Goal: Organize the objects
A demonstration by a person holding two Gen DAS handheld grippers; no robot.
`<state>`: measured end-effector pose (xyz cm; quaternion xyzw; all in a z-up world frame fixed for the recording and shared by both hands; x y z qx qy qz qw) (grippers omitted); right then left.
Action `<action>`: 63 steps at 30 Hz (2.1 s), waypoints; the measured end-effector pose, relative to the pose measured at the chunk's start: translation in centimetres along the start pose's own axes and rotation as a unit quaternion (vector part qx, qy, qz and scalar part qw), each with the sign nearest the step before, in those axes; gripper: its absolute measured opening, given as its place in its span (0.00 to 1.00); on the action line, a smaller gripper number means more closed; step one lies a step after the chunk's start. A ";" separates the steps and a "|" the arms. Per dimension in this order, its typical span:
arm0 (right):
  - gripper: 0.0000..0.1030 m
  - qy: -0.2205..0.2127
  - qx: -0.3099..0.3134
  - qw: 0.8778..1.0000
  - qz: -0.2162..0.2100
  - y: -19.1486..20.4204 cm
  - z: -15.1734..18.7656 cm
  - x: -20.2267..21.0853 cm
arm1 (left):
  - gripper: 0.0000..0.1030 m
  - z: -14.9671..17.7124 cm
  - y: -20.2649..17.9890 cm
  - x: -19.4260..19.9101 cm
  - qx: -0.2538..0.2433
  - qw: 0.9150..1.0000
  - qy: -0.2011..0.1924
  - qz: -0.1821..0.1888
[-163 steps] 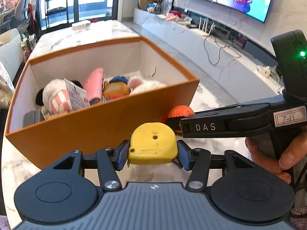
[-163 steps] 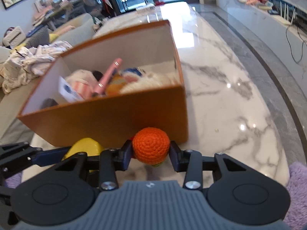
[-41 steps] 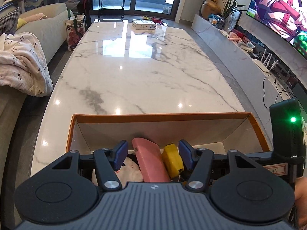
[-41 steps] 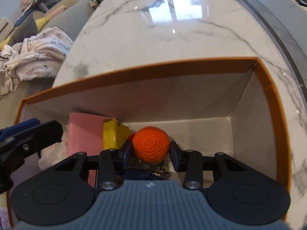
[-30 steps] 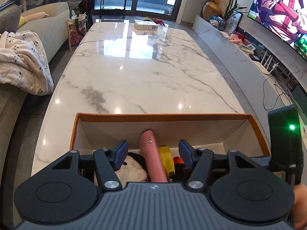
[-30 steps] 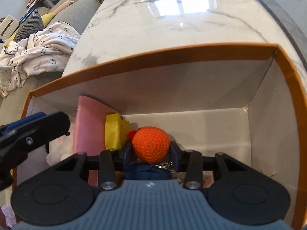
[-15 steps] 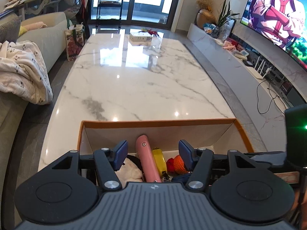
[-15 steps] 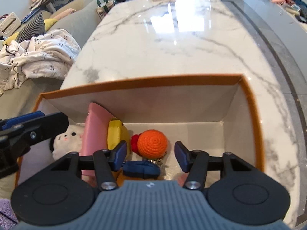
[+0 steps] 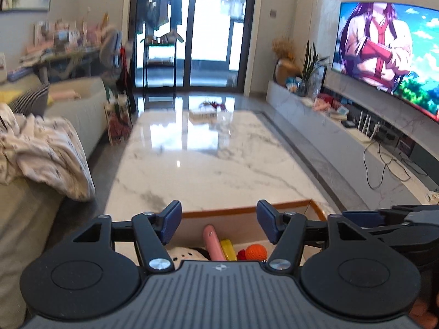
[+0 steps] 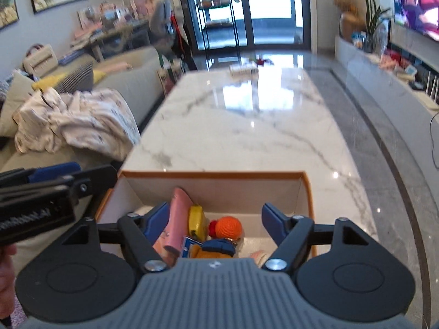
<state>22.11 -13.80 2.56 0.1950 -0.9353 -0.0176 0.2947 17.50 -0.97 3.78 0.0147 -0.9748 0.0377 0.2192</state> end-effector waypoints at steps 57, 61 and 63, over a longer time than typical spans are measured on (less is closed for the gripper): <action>0.95 -0.012 0.036 0.999 0.029 1.2 12.8 7.9 | 0.83 12.3 -0.7 8.0 -0.018 0.996 0.050 -0.070; 0.95 -0.010 0.040 0.999 0.028 1.4 12.9 8.0 | 0.83 12.2 -1.0 8.2 -0.026 0.996 0.047 -0.068; 0.95 -0.010 0.040 0.999 0.029 1.4 12.8 8.0 | 0.83 12.2 -1.0 8.1 -0.026 0.996 0.047 -0.067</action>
Point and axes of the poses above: each gripper's, at about its wrist camera, not at the fingertips, and x roughly against the way its jaws point, y to its left, z to its underside, the point moved 7 cm from there along -x, roughly the way its jaws point, and after that the axes turned 7 degrees about -y, right-handed, at the moved point
